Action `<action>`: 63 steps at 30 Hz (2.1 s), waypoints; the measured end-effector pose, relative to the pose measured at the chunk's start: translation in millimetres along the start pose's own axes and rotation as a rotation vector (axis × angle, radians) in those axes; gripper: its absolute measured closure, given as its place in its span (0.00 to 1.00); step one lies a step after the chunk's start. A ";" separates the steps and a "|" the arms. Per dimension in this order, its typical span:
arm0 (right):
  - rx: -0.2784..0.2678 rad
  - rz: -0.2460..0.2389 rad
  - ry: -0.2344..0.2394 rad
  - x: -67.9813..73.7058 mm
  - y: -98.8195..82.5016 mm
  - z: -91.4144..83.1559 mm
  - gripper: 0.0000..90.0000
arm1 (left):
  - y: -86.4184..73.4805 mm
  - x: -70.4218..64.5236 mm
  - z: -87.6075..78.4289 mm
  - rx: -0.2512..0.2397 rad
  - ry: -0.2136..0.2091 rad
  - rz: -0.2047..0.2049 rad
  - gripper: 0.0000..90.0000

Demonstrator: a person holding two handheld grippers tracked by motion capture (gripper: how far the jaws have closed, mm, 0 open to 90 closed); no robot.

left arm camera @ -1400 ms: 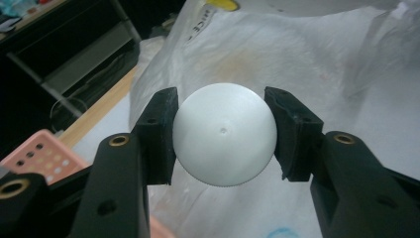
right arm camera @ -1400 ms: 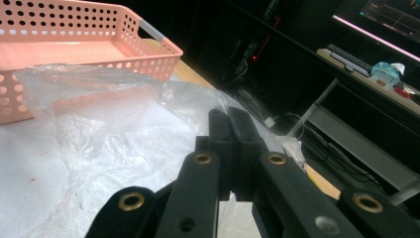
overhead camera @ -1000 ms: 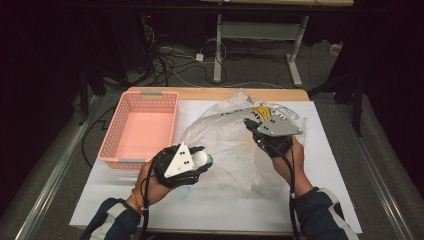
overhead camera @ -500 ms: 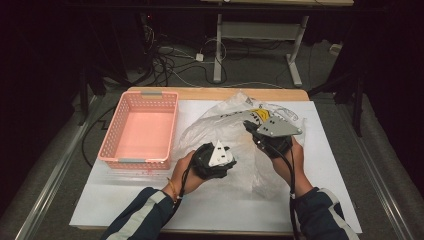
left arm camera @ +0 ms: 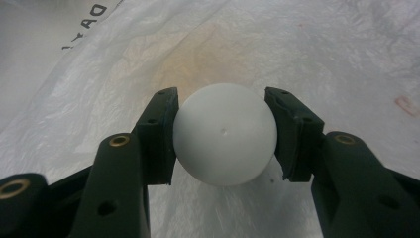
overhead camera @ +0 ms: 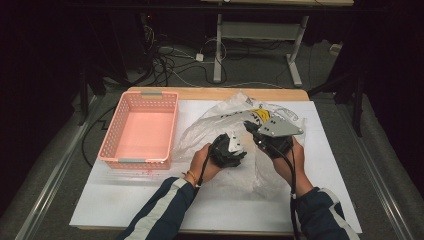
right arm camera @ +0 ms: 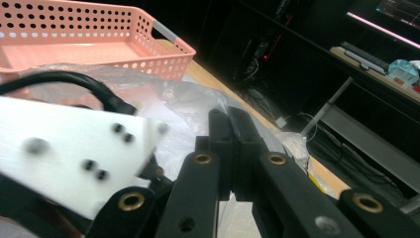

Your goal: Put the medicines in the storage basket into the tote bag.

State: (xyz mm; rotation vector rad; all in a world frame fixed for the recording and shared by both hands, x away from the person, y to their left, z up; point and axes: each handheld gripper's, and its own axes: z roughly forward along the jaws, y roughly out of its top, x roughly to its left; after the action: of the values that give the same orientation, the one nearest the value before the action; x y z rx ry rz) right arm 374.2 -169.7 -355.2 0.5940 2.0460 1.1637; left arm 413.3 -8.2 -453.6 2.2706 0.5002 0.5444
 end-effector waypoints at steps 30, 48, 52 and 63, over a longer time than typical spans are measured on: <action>0.027 0.000 0.000 -4.8 -4.9 1.3 1.00 | -15.2 -31.5 -90.3 -0.125 0.063 0.122 0.30; 0.056 0.002 -0.005 -11.9 -10.2 -3.8 1.00 | -90.3 23.9 -155.4 -0.040 0.223 -0.111 0.24; 0.059 0.022 -0.007 -19.1 -14.6 -5.7 1.00 | -90.0 23.5 -148.5 0.001 0.183 -0.102 0.34; 0.086 0.053 0.017 -24.5 -22.8 1.3 0.94 | -85.2 23.1 -133.5 -0.003 0.078 -0.087 0.95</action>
State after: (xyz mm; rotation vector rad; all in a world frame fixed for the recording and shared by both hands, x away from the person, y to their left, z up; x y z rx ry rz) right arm 390.1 -196.8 -367.0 0.6854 2.1146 1.1192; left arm 347.3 134.9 -425.4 2.2201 0.6328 0.5907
